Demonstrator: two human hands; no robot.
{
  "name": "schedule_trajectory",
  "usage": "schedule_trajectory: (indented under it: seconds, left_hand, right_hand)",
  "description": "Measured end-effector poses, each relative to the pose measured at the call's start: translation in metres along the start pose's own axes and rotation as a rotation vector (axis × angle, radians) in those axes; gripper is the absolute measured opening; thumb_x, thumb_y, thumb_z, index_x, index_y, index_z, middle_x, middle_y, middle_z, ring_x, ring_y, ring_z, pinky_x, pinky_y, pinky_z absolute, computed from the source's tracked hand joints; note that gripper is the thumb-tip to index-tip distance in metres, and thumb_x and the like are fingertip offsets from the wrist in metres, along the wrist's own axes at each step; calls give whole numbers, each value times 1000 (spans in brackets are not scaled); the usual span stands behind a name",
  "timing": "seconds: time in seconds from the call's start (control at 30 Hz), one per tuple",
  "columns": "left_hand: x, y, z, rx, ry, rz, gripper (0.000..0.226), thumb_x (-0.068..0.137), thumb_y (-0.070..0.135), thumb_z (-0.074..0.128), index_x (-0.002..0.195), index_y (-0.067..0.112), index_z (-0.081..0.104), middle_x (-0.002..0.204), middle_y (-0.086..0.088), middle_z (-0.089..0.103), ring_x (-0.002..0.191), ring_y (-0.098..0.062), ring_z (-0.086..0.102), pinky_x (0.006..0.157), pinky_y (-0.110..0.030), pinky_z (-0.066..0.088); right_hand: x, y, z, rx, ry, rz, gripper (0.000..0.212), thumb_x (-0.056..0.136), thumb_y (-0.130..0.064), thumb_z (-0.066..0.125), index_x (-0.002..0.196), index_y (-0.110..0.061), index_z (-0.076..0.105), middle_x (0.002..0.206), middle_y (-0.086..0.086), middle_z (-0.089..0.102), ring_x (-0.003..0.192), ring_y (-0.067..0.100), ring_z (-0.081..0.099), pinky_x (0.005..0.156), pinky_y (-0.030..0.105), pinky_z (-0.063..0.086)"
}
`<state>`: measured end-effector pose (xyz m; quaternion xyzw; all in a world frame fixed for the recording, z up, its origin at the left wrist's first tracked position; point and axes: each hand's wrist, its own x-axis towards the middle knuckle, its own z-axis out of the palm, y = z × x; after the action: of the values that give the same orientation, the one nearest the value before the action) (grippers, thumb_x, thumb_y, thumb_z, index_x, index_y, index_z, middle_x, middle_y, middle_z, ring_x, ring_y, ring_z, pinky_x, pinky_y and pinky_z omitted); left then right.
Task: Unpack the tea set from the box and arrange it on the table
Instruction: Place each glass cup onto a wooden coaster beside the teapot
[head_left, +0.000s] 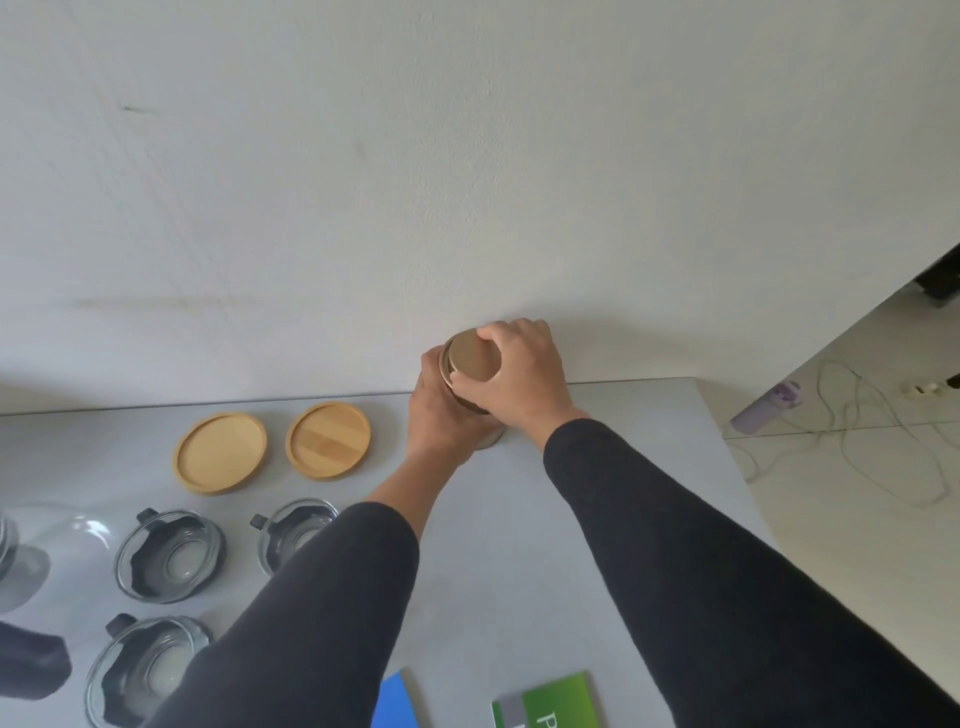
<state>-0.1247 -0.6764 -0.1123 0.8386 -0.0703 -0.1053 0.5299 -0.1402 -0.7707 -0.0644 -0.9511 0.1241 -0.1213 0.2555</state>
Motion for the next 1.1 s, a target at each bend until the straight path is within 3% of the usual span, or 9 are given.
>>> schedule_trajectory:
  seconds: [0.17, 0.27, 0.37, 0.47, 0.6, 0.7, 0.8, 0.97, 1.1]
  left_hand:
    - [2, -1, -2, -33, -3, 2, 90, 55, 32, 88, 128, 28, 34, 112, 12, 56, 100, -11, 56, 78, -24, 45]
    - [0, -3, -5, 10, -15, 3, 92, 58, 28, 87, 132, 25, 32, 112, 10, 54, 105, -14, 56, 78, -24, 42]
    - [-12, -21, -10, 128, -76, -36, 110, 66, 30, 84, 149, 19, 12, 143, 0, 37, 133, -17, 36, 103, -30, 36]
    - [-31, -47, -12, 352, -97, -69, 85, 88, 28, 63, 150, 13, 7, 153, -7, 22, 142, -21, 22, 115, -32, 23]
    - [-57, -68, -10, 671, -107, -32, 52, 95, 16, 45, 144, 13, 26, 153, -4, 18, 144, -20, 15, 111, -35, 25]
    - [-72, -75, -11, 802, -153, -5, 48, 90, 8, 44, 137, 14, 34, 150, -2, 20, 143, -19, 16, 107, -34, 29]
    - [-78, -75, -13, 772, -182, 7, 52, 87, 3, 42, 137, 14, 34, 147, 1, 27, 137, -17, 28, 105, -30, 29]
    - [-86, -68, -23, 688, -197, -79, 47, 92, 6, 35, 138, 14, 39, 147, 2, 31, 132, -19, 37, 106, -31, 30]
    - [-106, -69, -29, 638, -114, -16, 42, 96, 13, 36, 138, 14, 41, 145, 2, 35, 128, -21, 44, 104, -32, 33]
  right_hand:
    - [2, 3, -13, 91, -44, -81, 50, 70, -35, 76, 116, -21, 62, 114, -3, 61, 111, 16, 46, 86, 16, 32]
    - [-16, 1, -14, 184, 163, -91, 48, 68, -34, 75, 112, -19, 63, 110, -4, 61, 106, 14, 46, 84, 13, 32]
    - [-50, 4, -4, 202, 407, -57, 50, 66, -39, 66, 109, -13, 62, 105, -1, 61, 101, 16, 45, 85, 13, 35]
    - [-89, 15, 14, 202, 483, 31, 52, 66, -40, 66, 108, -9, 61, 104, 1, 60, 99, 18, 45, 84, 16, 37]
    - [-132, 34, 48, 146, 369, 98, 51, 66, -40, 66, 107, -10, 59, 103, 4, 60, 97, 20, 44, 79, 29, 48]
    - [-149, 44, 68, 77, 228, 92, 50, 67, -40, 63, 106, -9, 58, 100, 6, 59, 95, 22, 43, 76, 35, 52]
    - [-154, 49, 78, 45, 104, 97, 48, 66, -31, 73, 105, -8, 58, 100, 9, 59, 95, 28, 47, 76, 38, 52]
    - [-151, 49, 73, 55, -92, 169, 55, 78, -28, 71, 126, -10, 50, 129, 6, 48, 120, 26, 36, 103, 34, 37]
    - [-150, 43, 60, -70, -171, 206, 73, 82, -43, 67, 142, -20, 33, 149, 5, 29, 139, 25, 19, 109, 35, 28]
